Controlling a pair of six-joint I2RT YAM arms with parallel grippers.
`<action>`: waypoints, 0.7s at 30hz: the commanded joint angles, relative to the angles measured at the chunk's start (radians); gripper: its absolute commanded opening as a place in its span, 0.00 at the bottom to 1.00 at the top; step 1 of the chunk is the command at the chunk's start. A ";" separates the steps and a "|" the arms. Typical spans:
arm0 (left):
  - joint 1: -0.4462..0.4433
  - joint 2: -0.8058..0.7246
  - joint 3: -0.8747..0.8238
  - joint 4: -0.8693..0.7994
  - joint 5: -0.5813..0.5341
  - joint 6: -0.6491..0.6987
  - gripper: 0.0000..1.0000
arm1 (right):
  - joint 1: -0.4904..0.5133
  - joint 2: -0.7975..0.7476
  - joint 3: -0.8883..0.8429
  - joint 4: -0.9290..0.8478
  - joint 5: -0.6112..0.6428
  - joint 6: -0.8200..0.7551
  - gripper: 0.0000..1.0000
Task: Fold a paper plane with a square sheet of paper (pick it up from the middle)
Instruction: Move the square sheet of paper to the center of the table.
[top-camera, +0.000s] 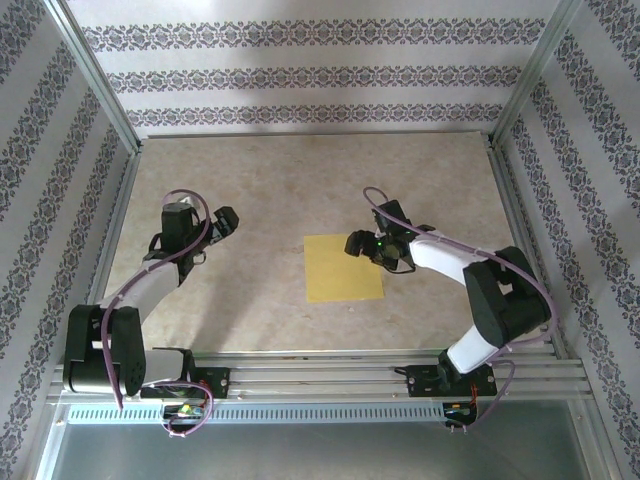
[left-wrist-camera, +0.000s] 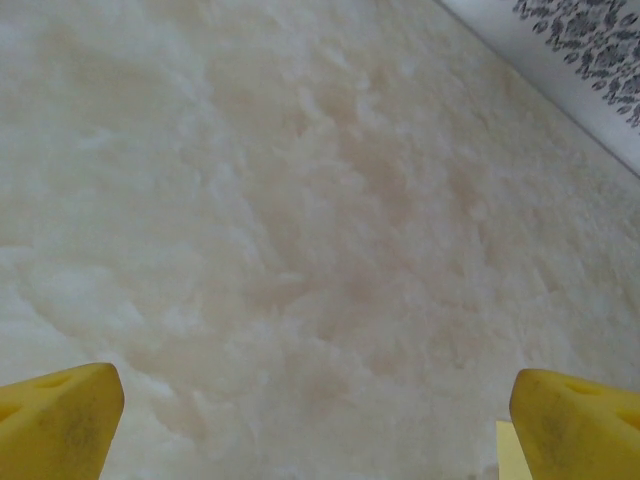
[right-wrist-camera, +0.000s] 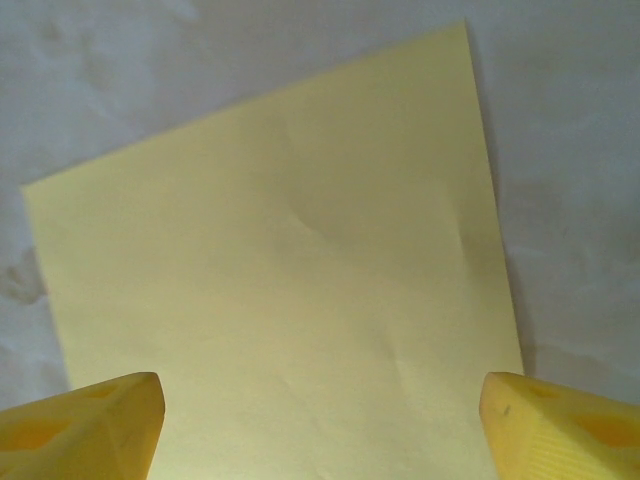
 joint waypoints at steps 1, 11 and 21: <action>0.003 0.017 0.055 -0.063 0.061 -0.036 1.00 | 0.033 0.030 0.051 -0.058 0.012 0.056 0.82; -0.010 0.053 0.090 -0.168 0.108 -0.065 1.00 | 0.151 0.088 0.038 -0.065 0.018 0.217 0.82; -0.197 0.087 0.166 -0.364 0.014 -0.123 1.00 | 0.232 0.212 0.129 0.112 -0.073 0.417 0.82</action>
